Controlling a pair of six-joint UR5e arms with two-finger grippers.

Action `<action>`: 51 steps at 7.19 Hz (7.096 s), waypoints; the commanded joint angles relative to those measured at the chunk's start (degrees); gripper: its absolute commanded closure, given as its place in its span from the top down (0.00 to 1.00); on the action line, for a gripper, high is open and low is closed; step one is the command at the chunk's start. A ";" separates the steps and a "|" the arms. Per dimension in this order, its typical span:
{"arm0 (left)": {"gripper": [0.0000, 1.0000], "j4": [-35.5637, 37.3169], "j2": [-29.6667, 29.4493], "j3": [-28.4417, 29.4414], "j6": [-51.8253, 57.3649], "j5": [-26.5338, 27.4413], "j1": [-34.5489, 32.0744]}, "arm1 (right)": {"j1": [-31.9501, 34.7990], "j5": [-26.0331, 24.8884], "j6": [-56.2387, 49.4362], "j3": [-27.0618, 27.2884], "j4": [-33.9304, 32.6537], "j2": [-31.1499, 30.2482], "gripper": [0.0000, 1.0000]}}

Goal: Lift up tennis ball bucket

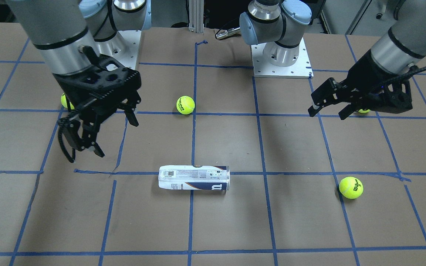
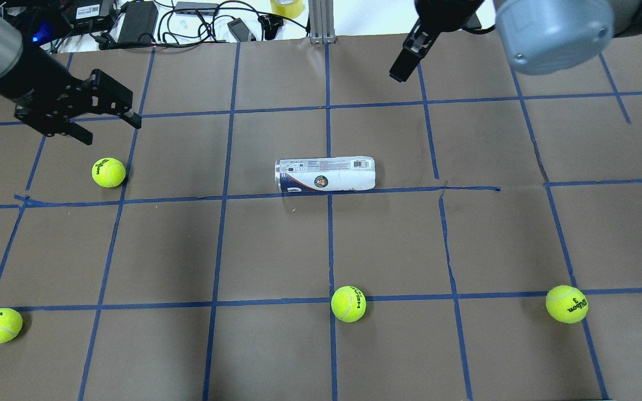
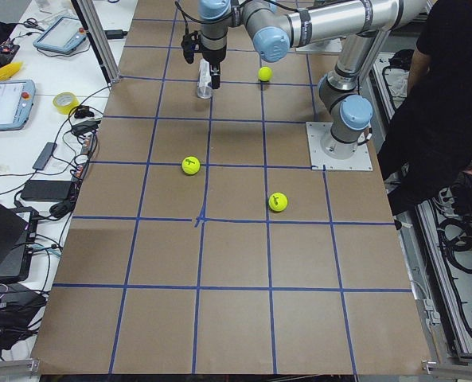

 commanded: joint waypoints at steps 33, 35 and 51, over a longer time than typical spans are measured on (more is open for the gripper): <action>0.00 16.59 -26.74 18.47 -22.37 16.09 -23.60 | -2.96 -7.78 55.31 2.09 16.20 -10.90 1.00; 0.05 16.94 -26.74 16.72 -23.87 16.01 -24.03 | -2.96 -7.78 55.31 2.09 16.29 -10.90 1.00; 1.00 -6.88 0.29 7.43 -4.62 14.34 -10.59 | -2.96 -7.78 54.79 2.27 16.46 -10.90 1.00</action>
